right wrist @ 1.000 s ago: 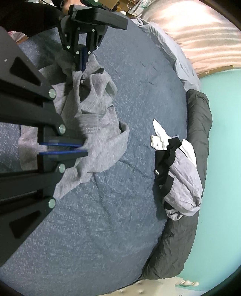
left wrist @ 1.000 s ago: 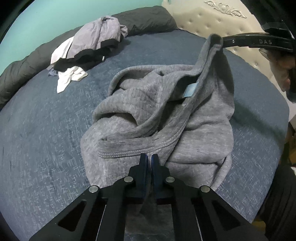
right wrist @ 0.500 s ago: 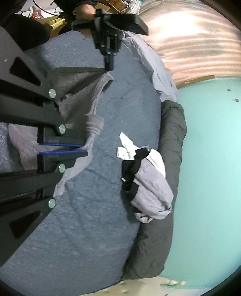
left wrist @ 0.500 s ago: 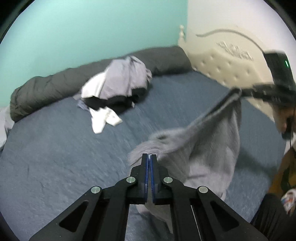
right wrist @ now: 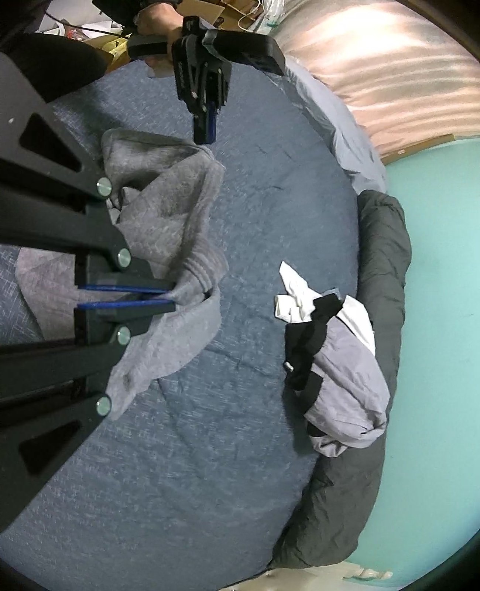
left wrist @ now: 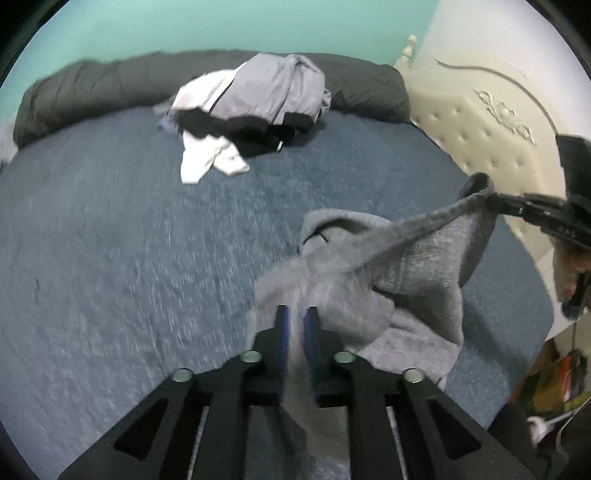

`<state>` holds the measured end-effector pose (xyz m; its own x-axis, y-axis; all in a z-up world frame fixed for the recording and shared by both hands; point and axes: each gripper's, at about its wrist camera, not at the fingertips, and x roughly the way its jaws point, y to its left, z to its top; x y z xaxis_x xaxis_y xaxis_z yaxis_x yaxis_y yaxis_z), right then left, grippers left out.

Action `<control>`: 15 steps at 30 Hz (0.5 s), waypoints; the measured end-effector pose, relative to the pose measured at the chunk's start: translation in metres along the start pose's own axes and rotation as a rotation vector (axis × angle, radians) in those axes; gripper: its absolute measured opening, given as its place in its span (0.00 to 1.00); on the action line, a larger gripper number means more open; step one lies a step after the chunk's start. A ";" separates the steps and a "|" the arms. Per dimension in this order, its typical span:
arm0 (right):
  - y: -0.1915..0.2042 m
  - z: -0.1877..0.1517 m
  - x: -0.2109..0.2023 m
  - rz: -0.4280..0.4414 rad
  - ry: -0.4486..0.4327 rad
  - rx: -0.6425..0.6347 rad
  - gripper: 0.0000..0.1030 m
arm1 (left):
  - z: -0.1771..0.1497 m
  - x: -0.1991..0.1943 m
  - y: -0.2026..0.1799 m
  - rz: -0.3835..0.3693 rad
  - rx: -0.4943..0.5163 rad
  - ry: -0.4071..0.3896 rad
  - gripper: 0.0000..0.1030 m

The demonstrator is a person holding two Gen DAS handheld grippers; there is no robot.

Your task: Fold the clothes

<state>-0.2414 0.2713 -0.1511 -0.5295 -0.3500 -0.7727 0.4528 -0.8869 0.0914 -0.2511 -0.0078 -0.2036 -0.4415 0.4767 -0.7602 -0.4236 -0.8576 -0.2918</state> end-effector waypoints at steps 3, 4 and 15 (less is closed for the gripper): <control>0.000 -0.001 0.005 0.013 0.000 0.000 0.03 | -0.008 -0.005 0.003 -0.027 -0.034 -0.008 0.43; 0.000 -0.002 0.006 0.016 0.000 -0.002 0.03 | -0.010 -0.005 0.003 -0.027 -0.038 -0.008 0.43; 0.000 -0.005 0.001 0.013 -0.022 -0.009 0.03 | -0.021 0.035 0.013 -0.035 -0.103 0.057 0.28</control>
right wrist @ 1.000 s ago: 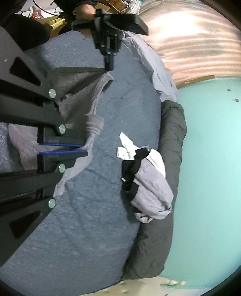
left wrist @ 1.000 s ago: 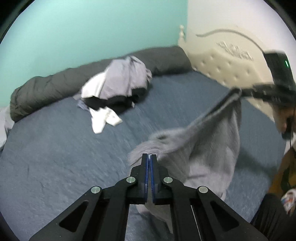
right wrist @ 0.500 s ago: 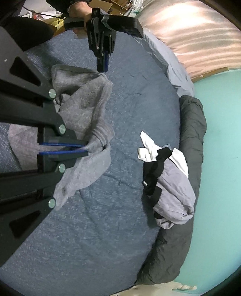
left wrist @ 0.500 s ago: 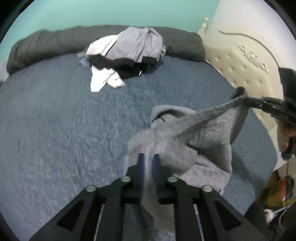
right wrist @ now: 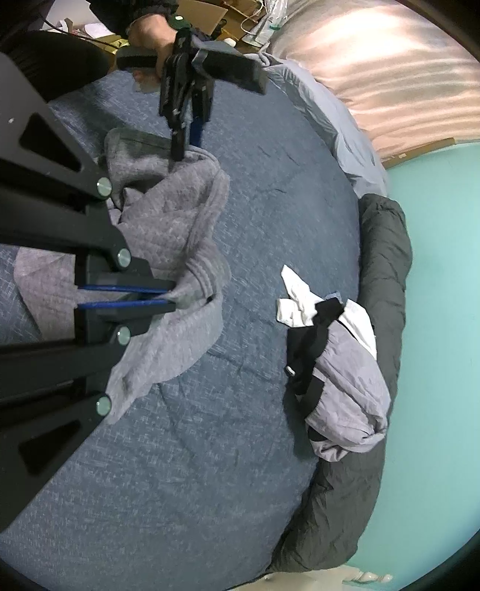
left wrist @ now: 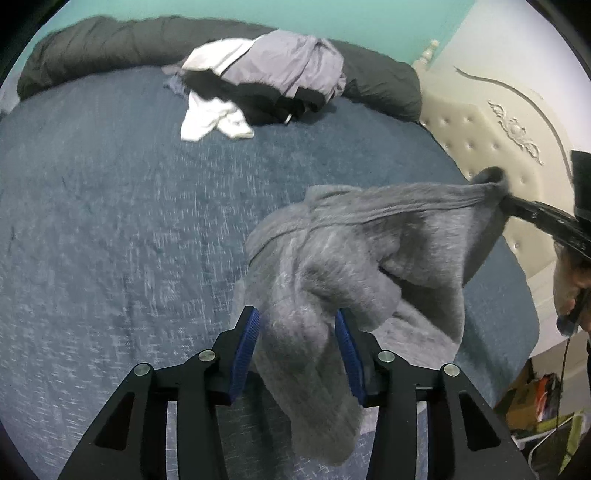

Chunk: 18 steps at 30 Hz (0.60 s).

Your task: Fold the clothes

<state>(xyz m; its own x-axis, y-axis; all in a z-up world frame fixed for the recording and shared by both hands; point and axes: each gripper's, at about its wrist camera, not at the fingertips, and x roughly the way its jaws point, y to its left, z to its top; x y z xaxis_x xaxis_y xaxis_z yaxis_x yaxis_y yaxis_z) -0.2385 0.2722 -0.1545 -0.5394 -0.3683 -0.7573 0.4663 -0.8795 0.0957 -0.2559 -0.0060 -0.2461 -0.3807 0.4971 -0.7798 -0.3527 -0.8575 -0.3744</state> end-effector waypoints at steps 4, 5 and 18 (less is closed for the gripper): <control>0.002 -0.001 -0.006 -0.008 -0.027 -0.006 0.03 | -0.005 0.001 0.004 0.012 -0.007 -0.011 0.06; 0.003 -0.001 -0.009 -0.013 -0.037 -0.010 0.03 | -0.004 -0.003 0.004 0.014 -0.001 -0.022 0.06; 0.013 0.057 -0.113 -0.081 -0.241 -0.041 0.03 | 0.093 -0.162 -0.048 0.149 0.224 -0.259 0.05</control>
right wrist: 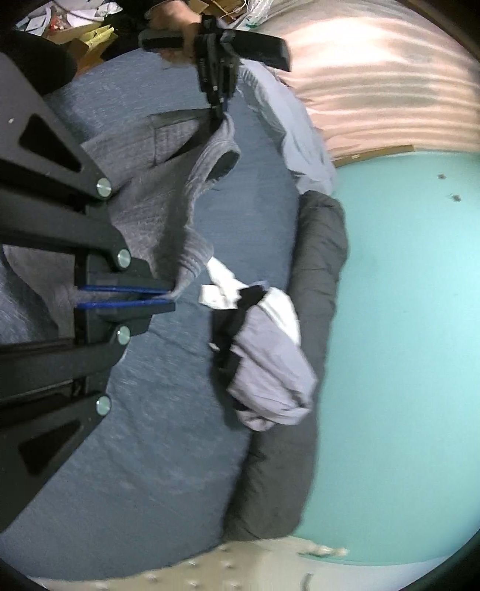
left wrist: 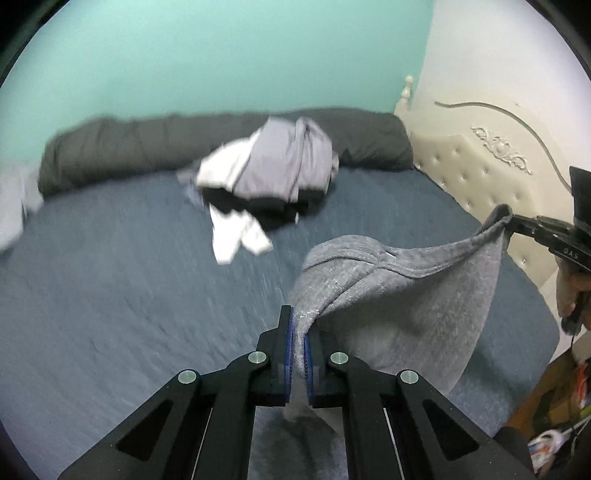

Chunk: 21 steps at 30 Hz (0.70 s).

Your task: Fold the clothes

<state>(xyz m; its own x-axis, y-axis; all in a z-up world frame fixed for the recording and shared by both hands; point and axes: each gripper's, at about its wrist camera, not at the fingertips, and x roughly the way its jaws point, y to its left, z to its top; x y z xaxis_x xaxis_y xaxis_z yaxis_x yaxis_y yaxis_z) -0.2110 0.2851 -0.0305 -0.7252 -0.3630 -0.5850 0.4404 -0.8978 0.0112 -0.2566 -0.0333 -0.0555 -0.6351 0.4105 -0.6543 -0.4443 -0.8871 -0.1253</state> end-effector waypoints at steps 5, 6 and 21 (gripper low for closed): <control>0.001 0.049 -0.050 -0.034 -0.097 -0.014 0.03 | 0.065 -0.057 -0.012 0.030 0.057 -0.094 0.05; 0.001 0.059 -0.060 -0.043 -0.115 -0.018 0.03 | 0.077 -0.068 -0.015 0.035 0.070 -0.110 0.05; 0.008 0.176 -0.195 -0.177 -0.337 -0.060 0.00 | 0.185 -0.201 -0.067 0.084 0.193 -0.316 0.05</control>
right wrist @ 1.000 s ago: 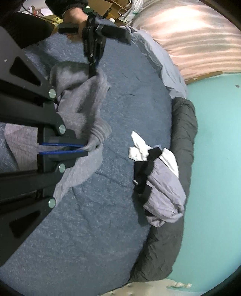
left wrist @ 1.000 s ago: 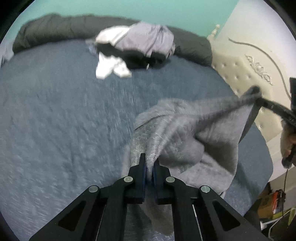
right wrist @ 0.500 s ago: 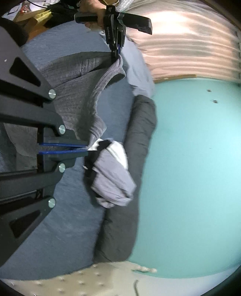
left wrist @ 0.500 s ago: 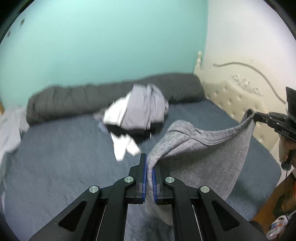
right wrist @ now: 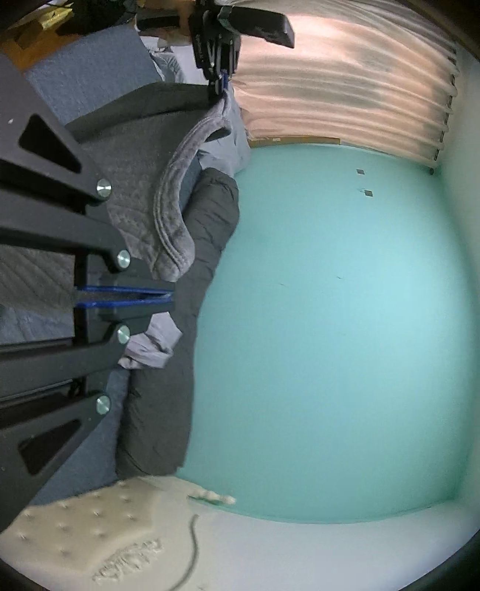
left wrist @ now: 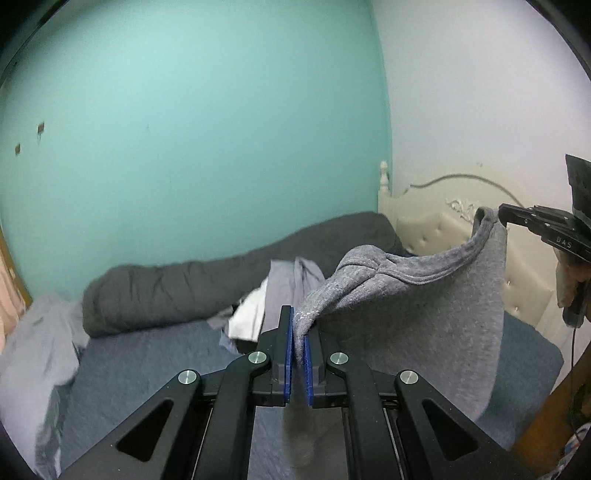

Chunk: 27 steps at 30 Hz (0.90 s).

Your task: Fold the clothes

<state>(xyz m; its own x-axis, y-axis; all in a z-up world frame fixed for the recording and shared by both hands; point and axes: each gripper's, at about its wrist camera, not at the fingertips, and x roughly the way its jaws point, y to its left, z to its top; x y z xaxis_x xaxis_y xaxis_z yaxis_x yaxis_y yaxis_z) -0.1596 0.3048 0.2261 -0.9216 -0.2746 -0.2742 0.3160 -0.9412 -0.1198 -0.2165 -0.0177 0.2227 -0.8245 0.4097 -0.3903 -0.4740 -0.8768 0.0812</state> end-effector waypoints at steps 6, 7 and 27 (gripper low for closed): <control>-0.003 0.010 -0.019 0.011 -0.001 0.015 0.00 | 0.009 -0.018 -0.012 -0.011 0.022 -0.014 0.05; -0.001 0.004 -0.016 0.027 0.020 0.016 0.00 | 0.004 -0.014 -0.017 -0.014 0.025 0.007 0.04; 0.066 -0.270 0.141 0.400 0.493 0.230 0.42 | -0.103 0.012 -0.017 -0.085 0.028 0.130 0.04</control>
<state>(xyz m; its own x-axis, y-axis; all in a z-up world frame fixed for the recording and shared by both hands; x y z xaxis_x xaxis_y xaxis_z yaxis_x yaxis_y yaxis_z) -0.2075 0.2574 -0.0784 -0.5163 -0.5397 -0.6650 0.5054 -0.8189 0.2722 -0.1862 -0.0239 0.1220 -0.7350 0.4441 -0.5124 -0.5504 -0.8322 0.0681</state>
